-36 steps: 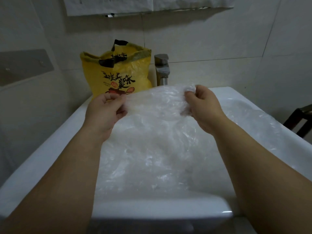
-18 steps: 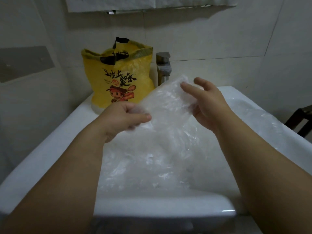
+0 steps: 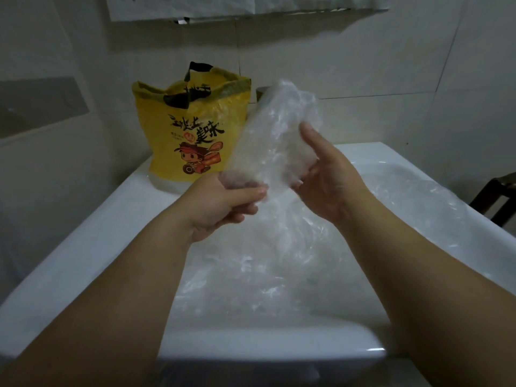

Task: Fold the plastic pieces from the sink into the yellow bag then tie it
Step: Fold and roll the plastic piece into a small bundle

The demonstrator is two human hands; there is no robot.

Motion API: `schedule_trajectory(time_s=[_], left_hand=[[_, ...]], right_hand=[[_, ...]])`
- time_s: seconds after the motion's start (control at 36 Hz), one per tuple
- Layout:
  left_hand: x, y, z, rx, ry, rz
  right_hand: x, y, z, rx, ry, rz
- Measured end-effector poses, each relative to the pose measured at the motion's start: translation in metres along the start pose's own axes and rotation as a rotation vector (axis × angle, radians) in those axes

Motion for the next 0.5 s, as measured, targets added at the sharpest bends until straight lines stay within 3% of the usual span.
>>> schedule_trajectory(time_s=[0.14, 0.33, 0.5], left_hand=[[-0.001, -0.011, 0.0, -0.097, -0.009, -0.084], [-0.001, -0.01, -0.009, 0.076, 0.055, -0.129], [0.0, -0.007, -0.018, 0.205, 0.145, -0.144]], right_hand=[[-0.009, -0.027, 0.038, -0.247, -0.298, -0.356], [-0.003, -0.032, 0.034, -0.253, -0.249, -0.323], [0.006, -0.003, -0.004, 0.093, -0.163, -0.202]])
Point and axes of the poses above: each hand's wrist, its own x-axis towards the middle knuckle, its own y-axis out of the back of the hand, z = x × y, the point moved 5 cm from there along x, towards the middle knuckle, and after that the axes turned 9 degrees about -x, right-handed, at the moved point
